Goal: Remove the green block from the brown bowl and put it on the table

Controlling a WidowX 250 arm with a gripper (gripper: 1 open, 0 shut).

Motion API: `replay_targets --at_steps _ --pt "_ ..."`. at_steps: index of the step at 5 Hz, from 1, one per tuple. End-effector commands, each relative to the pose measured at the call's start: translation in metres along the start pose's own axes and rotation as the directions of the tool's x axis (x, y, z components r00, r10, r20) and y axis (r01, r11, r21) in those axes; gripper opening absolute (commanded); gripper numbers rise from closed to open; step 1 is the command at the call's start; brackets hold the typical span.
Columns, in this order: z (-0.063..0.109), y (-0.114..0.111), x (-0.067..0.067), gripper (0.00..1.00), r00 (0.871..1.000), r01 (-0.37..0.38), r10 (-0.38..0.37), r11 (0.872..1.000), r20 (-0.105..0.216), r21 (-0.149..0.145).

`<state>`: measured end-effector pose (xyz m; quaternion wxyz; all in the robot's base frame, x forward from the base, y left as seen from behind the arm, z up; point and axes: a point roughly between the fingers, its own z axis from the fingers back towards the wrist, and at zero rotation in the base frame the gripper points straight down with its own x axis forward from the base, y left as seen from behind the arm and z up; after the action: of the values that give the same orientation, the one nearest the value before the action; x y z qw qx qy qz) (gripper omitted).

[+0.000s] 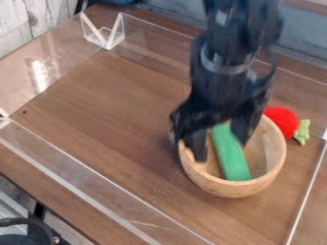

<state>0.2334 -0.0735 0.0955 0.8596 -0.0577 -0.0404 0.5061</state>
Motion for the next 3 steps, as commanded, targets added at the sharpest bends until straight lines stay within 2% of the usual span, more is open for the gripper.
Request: replay_targets --at_steps 1,2,3 --pt "-0.003 -0.004 0.0 1.0 0.999 -0.043 0.043 0.999 0.001 -0.021" --pt "-0.009 -0.004 0.0 1.0 0.996 -0.085 0.085 0.996 -0.003 -0.014" --pt "-0.015 -0.006 0.003 0.0 0.993 -0.115 0.115 0.993 -0.004 -0.008"
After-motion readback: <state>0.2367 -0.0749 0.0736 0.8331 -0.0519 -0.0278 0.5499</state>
